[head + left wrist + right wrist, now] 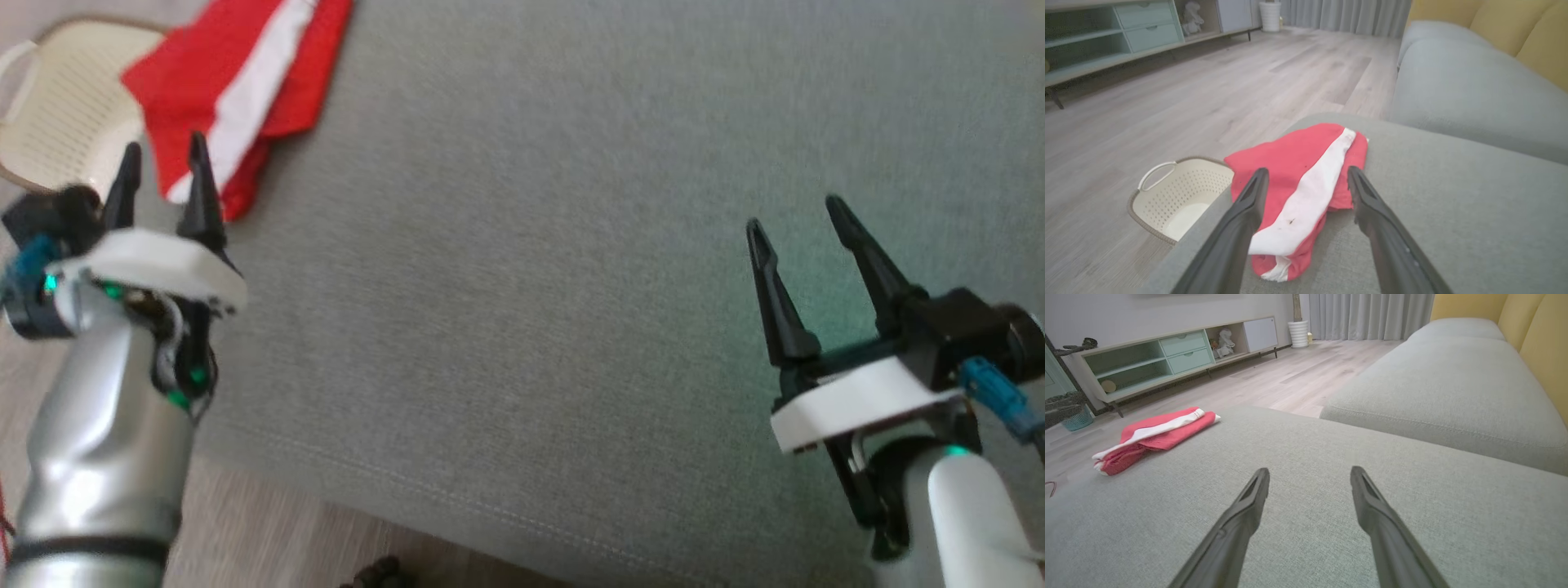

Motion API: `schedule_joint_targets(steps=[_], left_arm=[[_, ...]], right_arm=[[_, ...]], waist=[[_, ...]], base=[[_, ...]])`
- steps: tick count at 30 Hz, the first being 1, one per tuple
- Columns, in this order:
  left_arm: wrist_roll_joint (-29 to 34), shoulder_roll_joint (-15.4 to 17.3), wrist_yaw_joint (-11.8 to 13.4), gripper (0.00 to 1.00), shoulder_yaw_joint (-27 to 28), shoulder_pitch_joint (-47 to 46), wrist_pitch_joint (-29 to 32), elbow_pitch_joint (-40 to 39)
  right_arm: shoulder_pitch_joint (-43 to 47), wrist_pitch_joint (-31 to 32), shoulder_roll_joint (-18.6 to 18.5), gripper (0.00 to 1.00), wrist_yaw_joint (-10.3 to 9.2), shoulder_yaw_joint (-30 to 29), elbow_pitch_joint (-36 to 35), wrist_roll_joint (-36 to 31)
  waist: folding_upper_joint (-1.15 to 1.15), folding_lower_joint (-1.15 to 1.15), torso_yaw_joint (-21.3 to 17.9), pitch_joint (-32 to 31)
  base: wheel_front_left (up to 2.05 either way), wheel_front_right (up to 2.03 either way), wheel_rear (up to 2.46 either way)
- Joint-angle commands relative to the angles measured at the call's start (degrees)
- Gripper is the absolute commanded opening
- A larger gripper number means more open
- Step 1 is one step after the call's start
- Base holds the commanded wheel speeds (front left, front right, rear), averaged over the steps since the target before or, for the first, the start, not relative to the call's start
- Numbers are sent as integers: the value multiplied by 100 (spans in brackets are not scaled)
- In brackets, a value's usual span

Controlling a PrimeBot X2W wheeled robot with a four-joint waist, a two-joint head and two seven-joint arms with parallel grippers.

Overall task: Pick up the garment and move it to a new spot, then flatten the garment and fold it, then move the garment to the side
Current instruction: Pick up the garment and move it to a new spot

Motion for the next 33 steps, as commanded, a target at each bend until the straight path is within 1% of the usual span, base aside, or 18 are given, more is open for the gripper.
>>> schedule_joint_targets(steps=[1,5,8,12,13,14,15,18,19,23,27,31,33], left_arm=[[-23,243,-99,100,231,-343,-3,178],[11,369,-424,100,112,-1087,114,1525],[22,438,-586,100,40,-1480,208,2309],[23,498,-744,100,-79,-1812,553,3139],[39,522,-762,23,-110,-1867,585,3273],[67,564,-777,0,-146,-1905,596,3394],[104,607,-790,0,-190,-1936,576,3482],[179,689,-727,0,-238,-2020,268,3568],[162,736,-695,0,-188,-2064,87,3527],[74,838,-596,0,-2,-2080,-20,3313],[171,1004,-431,0,304,-1785,-33,2281],[263,1100,-380,0,660,-1214,-34,1356],[307,1096,-354,0,817,-874,-34,885]], right_arm=[[-203,38,-16,100,39,164,-252,-37],[-354,31,-16,100,39,182,-239,-43],[-416,-31,-16,100,39,218,-204,-17],[-479,-98,-16,100,39,225,-123,32],[-494,-115,-16,100,39,222,-99,48],[-507,-132,-16,100,39,219,-73,69],[-518,-152,-16,100,39,215,-47,96],[-518,-212,-16,100,39,152,10,157],[-489,-257,-16,100,39,88,38,192],[-437,-336,-16,100,39,10,107,265],[-351,-479,-16,100,39,-70,219,373],[-240,-619,-16,100,39,-86,356,514],[-170,-699,-16,100,39,-123,429,591]], waist=[[0,-2,-240,460],[0,-2,-374,693],[0,-2,-433,758],[0,-2,-507,766],[0,-2,-522,756],[0,-2,-543,741],[0,-2,-560,720],[0,-2,-563,638],[0,-2,-545,552],[0,-2,-536,348],[0,-2,-541,2],[0,-2,-619,-387],[0,-2,-670,-613]], base=[[0,0,0],[0,0,0],[0,0,0],[0,0,0],[0,0,0],[0,0,0],[0,0,0],[0,0,0],[0,0,0],[0,0,0],[0,0,0],[0,0,0],[0,0,0]])
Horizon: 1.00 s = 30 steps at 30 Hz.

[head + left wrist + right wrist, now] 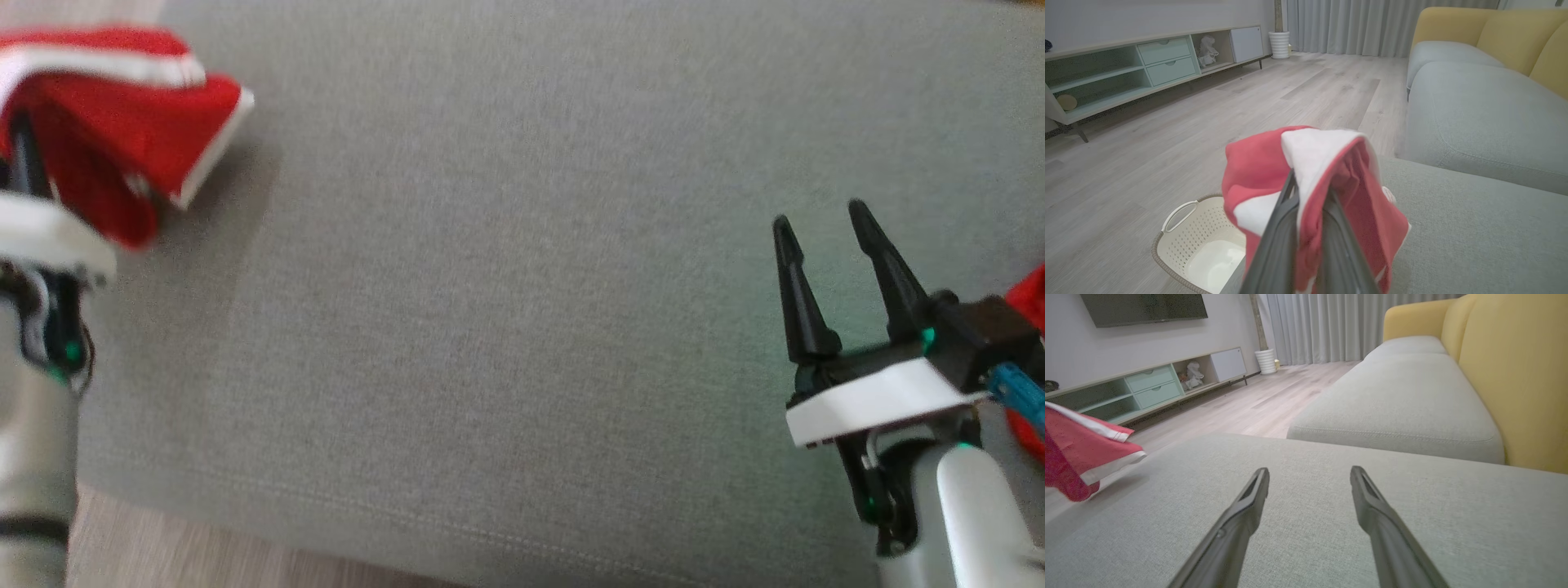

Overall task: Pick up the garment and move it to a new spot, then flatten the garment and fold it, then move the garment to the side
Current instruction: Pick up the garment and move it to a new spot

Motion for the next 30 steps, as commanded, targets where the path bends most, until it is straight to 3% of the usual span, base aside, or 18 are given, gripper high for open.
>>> schedule_joint_targets(steps=[1,8,17,23,30], left_arm=[[67,352,55,0,264,114,-70,-382],[90,264,344,0,378,1557,27,-1909],[140,98,869,0,170,3342,885,-4613],[132,-20,747,0,-350,3577,1404,-5543],[251,-371,396,0,-1122,2986,1457,-5264]], right_arm=[[20,-88,-2,100,39,95,-144,73],[485,-265,-2,100,39,-7,37,328],[908,-306,-2,100,39,-29,61,500],[852,-258,-2,100,39,37,-57,492],[671,-390,-2,100,39,114,-55,618]], waist=[[0,0,-114,-381],[0,0,-373,-1057],[0,0,-941,-1456],[0,0,-1514,-1233],[0,0,-2292,-729]], base=[[0,0,0],[0,0,0],[0,0,0],[0,0,0],[0,0,0]])
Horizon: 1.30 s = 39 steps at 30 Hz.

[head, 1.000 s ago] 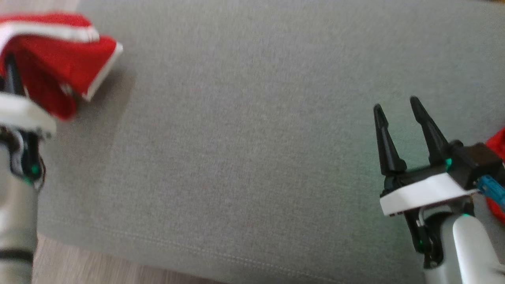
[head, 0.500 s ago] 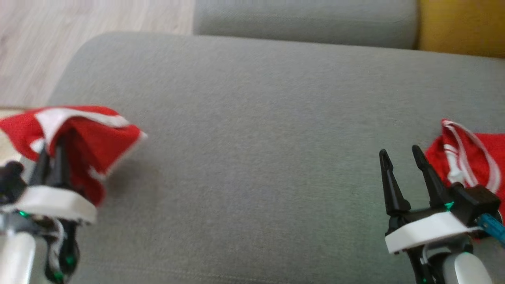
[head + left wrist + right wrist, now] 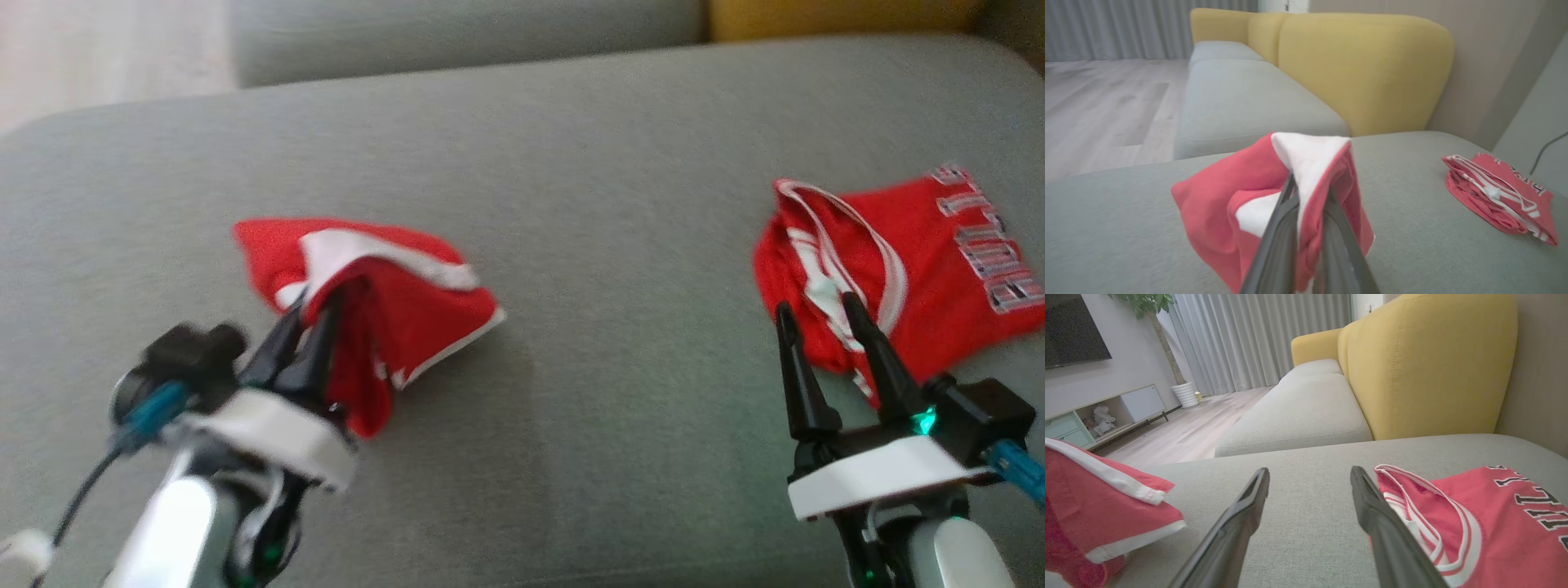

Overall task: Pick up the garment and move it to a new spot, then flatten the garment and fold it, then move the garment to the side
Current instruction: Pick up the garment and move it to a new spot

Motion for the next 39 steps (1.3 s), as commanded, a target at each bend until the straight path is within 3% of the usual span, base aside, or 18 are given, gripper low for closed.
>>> schedule_joint_targets(steps=[1,7,13,15,24,30,39], left_arm=[[93,4,-77,0,115,-519,-67,-66],[198,-189,-393,0,-375,-854,-111,508],[371,-282,-661,1,-917,-884,-166,1336],[442,-324,-679,100,-1015,-936,-248,1549],[423,-373,-752,100,-1166,-891,-688,1634],[270,-306,-573,100,-975,-569,-933,1202],[146,-300,250,100,-234,-137,-1324,683]], right_arm=[[-271,-98,-28,100,39,153,-167,52],[-322,-271,-28,100,39,136,-33,197],[-372,-400,-28,100,39,182,119,294],[-405,-424,-28,100,39,189,152,310],[-503,-393,-28,100,39,172,239,227],[-464,-309,-28,100,39,106,244,173],[-331,-160,-28,100,39,-56,186,45]], waist=[[0,1,-450,374],[0,1,-770,607],[0,1,-807,782],[0,1,-754,804],[0,1,-325,660],[0,1,-9,417],[0,1,349,30]], base=[[0,0,0],[0,0,0],[0,0,0],[0,0,0],[0,0,0],[0,0,0],[0,0,0]])
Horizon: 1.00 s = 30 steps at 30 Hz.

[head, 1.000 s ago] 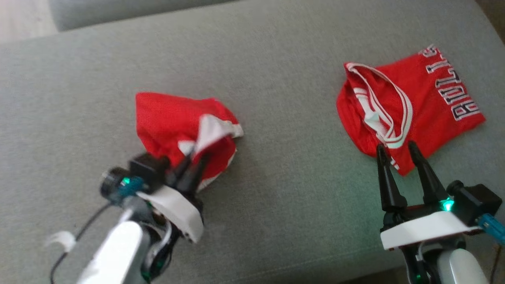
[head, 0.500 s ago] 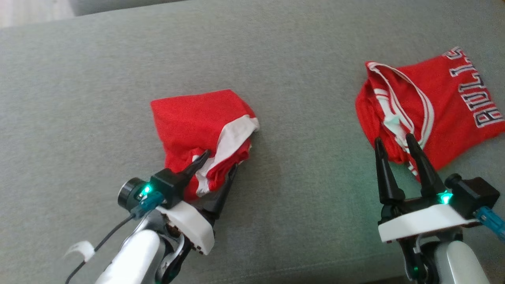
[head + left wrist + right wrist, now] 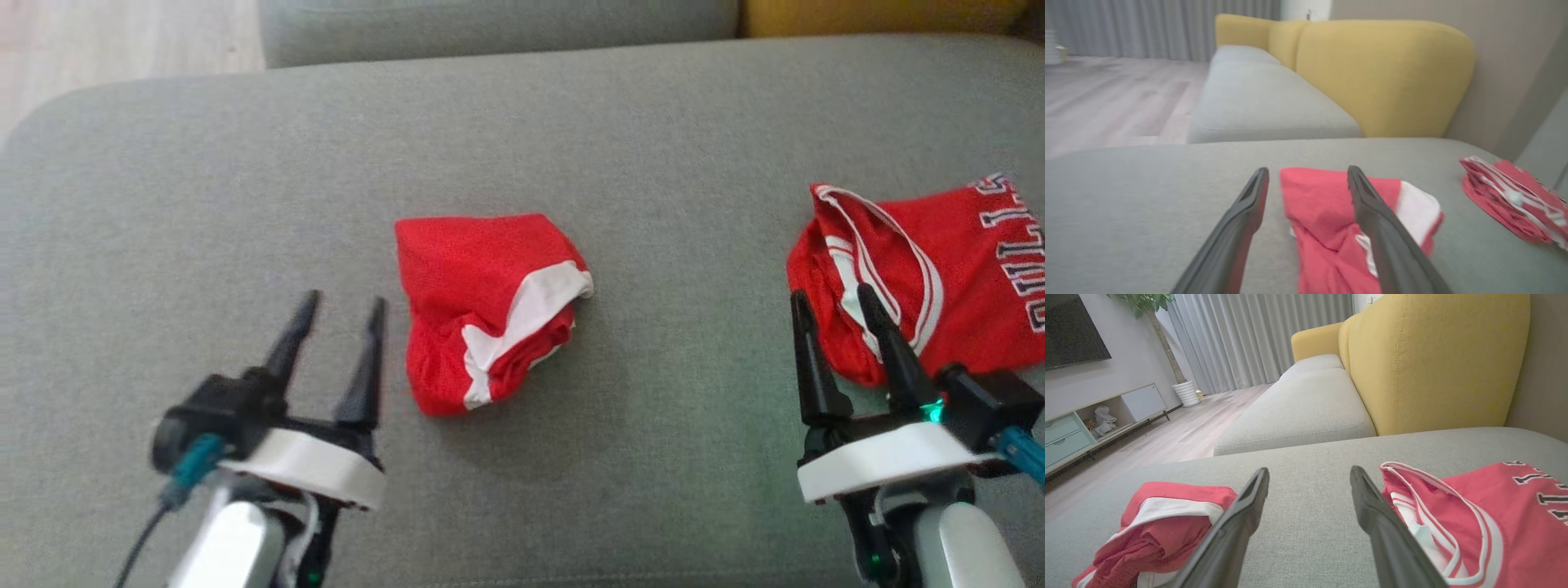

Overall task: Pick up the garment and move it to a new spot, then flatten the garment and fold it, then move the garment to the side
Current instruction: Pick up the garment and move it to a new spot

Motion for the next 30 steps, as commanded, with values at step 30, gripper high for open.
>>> schedule_joint_targets(steps=[30], left_arm=[[62,616,470,100,671,724,-2,-435]], right_arm=[[628,313,-28,100,39,-122,-445,-161]], waist=[[0,0,279,-793]], base=[[0,0,0]])
